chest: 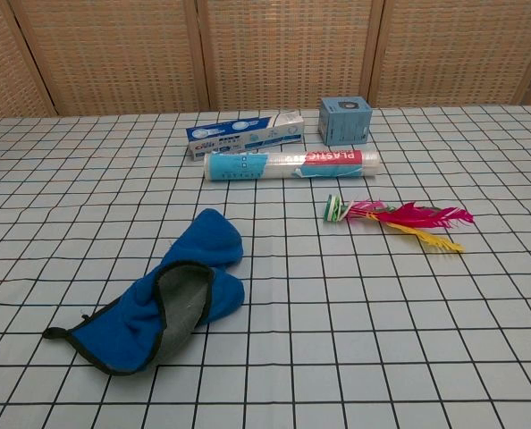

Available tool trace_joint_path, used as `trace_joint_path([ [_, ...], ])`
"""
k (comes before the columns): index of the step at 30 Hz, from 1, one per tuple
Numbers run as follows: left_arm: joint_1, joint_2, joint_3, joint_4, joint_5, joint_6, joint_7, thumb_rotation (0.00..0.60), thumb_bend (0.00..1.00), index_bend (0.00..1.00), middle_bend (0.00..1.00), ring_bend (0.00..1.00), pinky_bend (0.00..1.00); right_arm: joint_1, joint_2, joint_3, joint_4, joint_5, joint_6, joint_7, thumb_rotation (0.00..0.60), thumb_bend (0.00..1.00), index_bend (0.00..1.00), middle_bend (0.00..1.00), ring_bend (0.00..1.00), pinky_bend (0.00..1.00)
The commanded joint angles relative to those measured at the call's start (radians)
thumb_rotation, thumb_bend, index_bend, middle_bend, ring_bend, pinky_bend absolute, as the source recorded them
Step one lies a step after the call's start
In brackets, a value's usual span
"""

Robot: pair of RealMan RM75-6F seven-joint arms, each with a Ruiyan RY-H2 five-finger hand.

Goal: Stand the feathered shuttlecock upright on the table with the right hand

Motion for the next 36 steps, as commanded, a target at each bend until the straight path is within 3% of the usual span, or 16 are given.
trace_joint_path([
  [1,0.001,0.000,0.000,0.000,0.000,0.002,-0.002,0.600,0.00,0.00,0.00,0.00,0.00,0.001,-0.001,-0.001,0.001,0.001,-0.004,-0.002,0.600,0.00,0.00,0.00,0.00,0.00],
  [6,0.000,-0.002,-0.001,0.002,-0.002,0.002,-0.005,0.600,0.00,0.00,0.00,0.00,0.00,0.018,-0.005,-0.004,0.004,0.002,-0.038,-0.007,0.600,0.00,0.00,0.00,0.00,0.00],
  [10,-0.008,-0.009,-0.007,0.007,-0.021,-0.018,0.001,0.600,0.00,0.00,0.00,0.00,0.00,0.081,0.002,0.010,-0.004,0.017,-0.138,-0.019,0.600,0.00,0.03,0.00,0.00,0.00],
  [15,-0.023,-0.019,-0.018,0.004,-0.049,-0.050,0.025,0.600,0.00,0.00,0.00,0.00,0.00,0.196,0.008,0.064,-0.022,0.075,-0.293,-0.062,0.600,0.00,0.19,0.00,0.00,0.00],
  [19,-0.038,-0.036,-0.031,0.011,-0.089,-0.084,0.054,0.600,0.00,0.00,0.00,0.00,0.00,0.332,-0.059,0.134,0.005,0.175,-0.452,-0.113,0.600,0.10,0.33,0.00,0.00,0.00],
  [23,-0.050,-0.047,-0.042,0.017,-0.123,-0.109,0.073,0.600,0.00,0.00,0.00,0.00,0.00,0.409,-0.124,0.157,0.037,0.258,-0.553,-0.140,0.600,0.23,0.41,0.00,0.00,0.00],
  [27,-0.060,-0.055,-0.054,0.018,-0.154,-0.130,0.084,0.600,0.00,0.00,0.00,0.00,0.00,0.475,-0.184,0.169,0.077,0.340,-0.636,-0.181,0.600,0.29,0.45,0.00,0.00,0.00],
  [36,-0.076,-0.068,-0.062,0.018,-0.191,-0.160,0.113,0.600,0.00,0.00,0.00,0.00,0.00,0.567,-0.298,0.174,0.159,0.450,-0.691,-0.279,0.600,0.42,0.48,0.00,0.00,0.00],
])
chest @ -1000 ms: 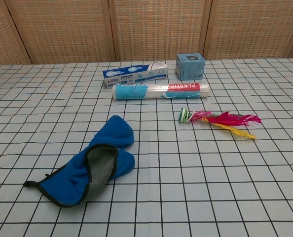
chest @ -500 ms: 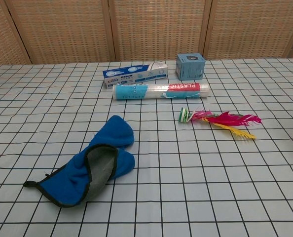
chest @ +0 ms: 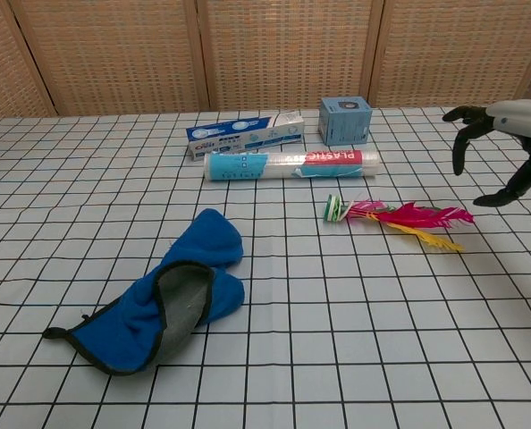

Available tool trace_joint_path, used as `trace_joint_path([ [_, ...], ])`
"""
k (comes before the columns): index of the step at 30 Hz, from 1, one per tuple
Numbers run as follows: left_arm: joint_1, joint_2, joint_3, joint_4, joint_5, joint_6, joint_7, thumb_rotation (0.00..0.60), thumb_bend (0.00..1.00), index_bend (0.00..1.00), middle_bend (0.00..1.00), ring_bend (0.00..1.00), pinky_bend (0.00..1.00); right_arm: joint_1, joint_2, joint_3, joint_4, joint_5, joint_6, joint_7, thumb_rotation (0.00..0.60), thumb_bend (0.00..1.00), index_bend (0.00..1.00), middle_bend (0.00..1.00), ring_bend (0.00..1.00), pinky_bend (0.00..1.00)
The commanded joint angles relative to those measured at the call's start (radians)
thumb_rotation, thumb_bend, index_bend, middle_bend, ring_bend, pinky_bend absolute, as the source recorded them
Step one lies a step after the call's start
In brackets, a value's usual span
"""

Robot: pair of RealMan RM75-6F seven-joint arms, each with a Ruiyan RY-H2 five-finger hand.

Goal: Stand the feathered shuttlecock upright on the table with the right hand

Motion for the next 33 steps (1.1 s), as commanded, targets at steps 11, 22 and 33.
trace_joint_path([
  [11,-0.017,-0.014,-0.006,-0.002,-0.041,-0.030,0.037,0.600,0.00,0.00,0.00,0.00,0.00,0.101,-0.164,-0.025,0.172,0.144,-0.049,-0.115,0.600,0.49,0.49,0.00,0.00,0.00],
  [22,-0.020,-0.016,-0.001,-0.002,-0.042,-0.031,0.039,0.600,0.00,0.00,0.00,0.00,0.00,0.109,-0.174,-0.048,0.203,0.174,-0.040,-0.122,0.600,0.55,0.53,0.00,0.00,0.00],
  [33,-0.018,-0.012,0.003,-0.005,-0.035,-0.022,0.030,0.600,0.00,0.00,0.00,0.00,0.00,0.117,-0.162,-0.064,0.187,0.208,-0.028,-0.152,0.600,0.65,0.66,0.01,0.00,0.00],
])
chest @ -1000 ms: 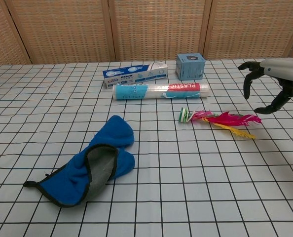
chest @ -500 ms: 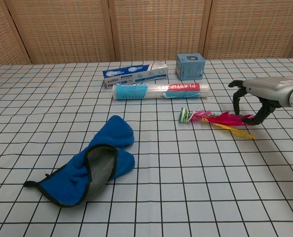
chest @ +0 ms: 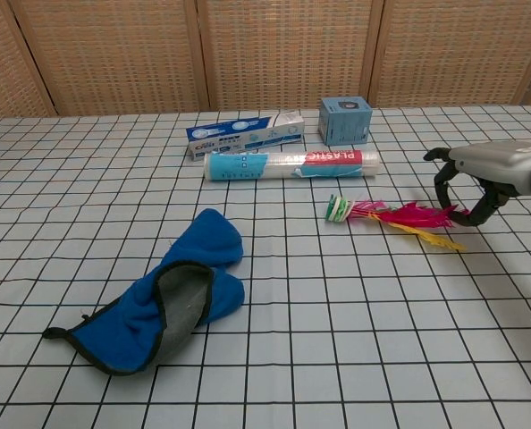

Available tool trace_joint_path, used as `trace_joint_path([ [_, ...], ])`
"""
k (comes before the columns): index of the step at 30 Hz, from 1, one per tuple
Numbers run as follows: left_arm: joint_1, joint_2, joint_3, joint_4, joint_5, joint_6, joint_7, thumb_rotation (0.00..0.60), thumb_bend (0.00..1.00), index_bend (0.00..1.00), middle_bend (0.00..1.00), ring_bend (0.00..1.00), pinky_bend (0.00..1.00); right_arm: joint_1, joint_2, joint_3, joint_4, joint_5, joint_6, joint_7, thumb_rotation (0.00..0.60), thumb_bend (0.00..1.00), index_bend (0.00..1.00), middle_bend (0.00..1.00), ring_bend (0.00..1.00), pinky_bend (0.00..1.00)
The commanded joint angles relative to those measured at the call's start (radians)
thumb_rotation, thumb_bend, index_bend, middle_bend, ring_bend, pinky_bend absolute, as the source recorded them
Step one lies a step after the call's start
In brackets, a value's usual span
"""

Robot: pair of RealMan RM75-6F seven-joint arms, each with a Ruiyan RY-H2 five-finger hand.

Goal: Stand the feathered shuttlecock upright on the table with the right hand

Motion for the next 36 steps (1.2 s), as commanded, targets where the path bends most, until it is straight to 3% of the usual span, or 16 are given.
trace_joint_path([
  [1,0.001,0.002,0.001,-0.001,0.002,0.002,-0.003,0.600,0.00,0.00,0.00,0.00,0.00,0.000,0.004,-0.001,-0.007,0.003,0.008,-0.002,0.600,0.66,0.67,0.02,0.00,0.00],
  [10,0.002,0.007,0.006,-0.005,0.010,0.005,-0.013,0.600,0.00,0.00,0.00,0.00,0.00,-0.016,0.085,0.004,-0.124,-0.114,0.105,0.027,0.600,0.69,0.72,0.06,0.00,0.00],
  [22,0.005,0.020,0.014,-0.006,0.031,0.015,-0.044,0.600,0.00,0.00,0.00,0.00,0.00,-0.010,0.223,-0.003,-0.296,-0.251,0.218,-0.120,0.600,0.69,0.73,0.07,0.00,0.00],
  [36,0.007,0.028,0.016,-0.003,0.039,0.020,-0.063,0.600,0.00,0.00,0.00,0.00,0.00,-0.016,0.212,-0.038,-0.350,-0.274,0.258,-0.230,0.600,0.69,0.74,0.08,0.00,0.00],
])
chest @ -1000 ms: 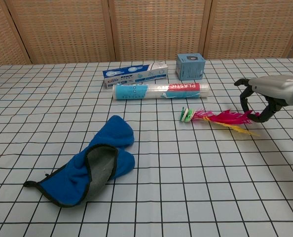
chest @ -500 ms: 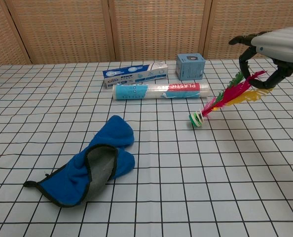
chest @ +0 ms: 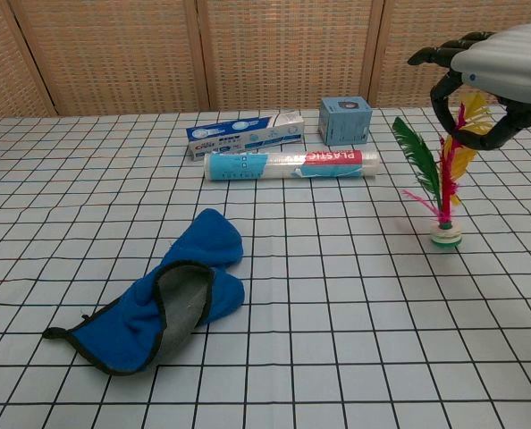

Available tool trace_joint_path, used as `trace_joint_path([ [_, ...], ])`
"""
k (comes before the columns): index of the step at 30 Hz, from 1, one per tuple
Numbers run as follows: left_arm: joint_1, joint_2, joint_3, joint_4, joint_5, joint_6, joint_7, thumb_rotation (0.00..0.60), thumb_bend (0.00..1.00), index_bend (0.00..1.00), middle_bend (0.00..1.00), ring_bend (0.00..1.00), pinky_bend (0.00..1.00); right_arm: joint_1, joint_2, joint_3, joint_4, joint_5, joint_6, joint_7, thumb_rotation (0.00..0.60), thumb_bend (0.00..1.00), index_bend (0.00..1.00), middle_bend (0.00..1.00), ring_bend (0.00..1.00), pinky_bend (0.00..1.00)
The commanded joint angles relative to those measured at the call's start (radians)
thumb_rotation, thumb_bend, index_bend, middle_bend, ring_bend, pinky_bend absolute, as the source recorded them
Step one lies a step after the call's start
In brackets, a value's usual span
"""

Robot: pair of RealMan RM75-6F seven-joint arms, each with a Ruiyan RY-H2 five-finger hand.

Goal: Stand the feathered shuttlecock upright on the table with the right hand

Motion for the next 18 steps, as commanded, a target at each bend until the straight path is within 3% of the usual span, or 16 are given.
trace_joint_path([
  [1,0.000,0.000,0.001,0.000,0.000,0.000,0.000,0.600,0.00,0.00,0.00,0.00,0.00,-0.005,-0.012,-0.014,-0.014,-0.010,0.011,-0.021,0.600,0.69,0.74,0.08,0.00,0.00],
  [6,0.001,0.002,0.002,-0.002,0.002,0.002,0.000,0.600,0.00,0.00,0.00,0.00,0.00,-0.011,-0.019,-0.027,-0.028,-0.006,0.013,-0.039,0.600,0.69,0.73,0.09,0.00,0.00],
  [9,0.003,0.003,0.002,-0.003,0.004,0.005,-0.003,0.600,0.00,0.00,0.00,0.00,0.00,-0.017,-0.015,-0.032,-0.038,-0.005,0.014,-0.032,0.600,0.63,0.67,0.07,0.00,0.00],
  [12,0.003,0.003,0.003,-0.002,0.006,0.006,-0.005,0.600,0.00,0.00,0.00,0.00,0.00,-0.023,-0.001,-0.035,-0.051,-0.011,0.014,-0.020,0.600,0.44,0.34,0.04,0.00,0.00],
  [14,0.003,0.004,0.004,-0.001,0.007,0.006,-0.006,0.600,0.00,0.00,0.00,0.00,0.00,-0.027,0.009,-0.036,-0.058,-0.026,0.018,-0.001,0.600,0.25,0.10,0.01,0.00,0.00],
  [16,0.003,0.004,0.005,-0.003,0.008,0.006,-0.007,0.600,0.00,0.00,0.00,0.00,0.00,-0.041,0.036,-0.035,-0.074,-0.065,0.043,0.038,0.600,0.12,0.02,0.00,0.00,0.00],
  [18,0.005,0.007,0.006,-0.005,0.014,0.009,-0.012,0.600,0.00,0.00,0.00,0.00,0.00,-0.059,0.067,-0.038,-0.093,-0.101,0.069,0.077,0.600,0.03,0.00,0.00,0.00,0.00],
])
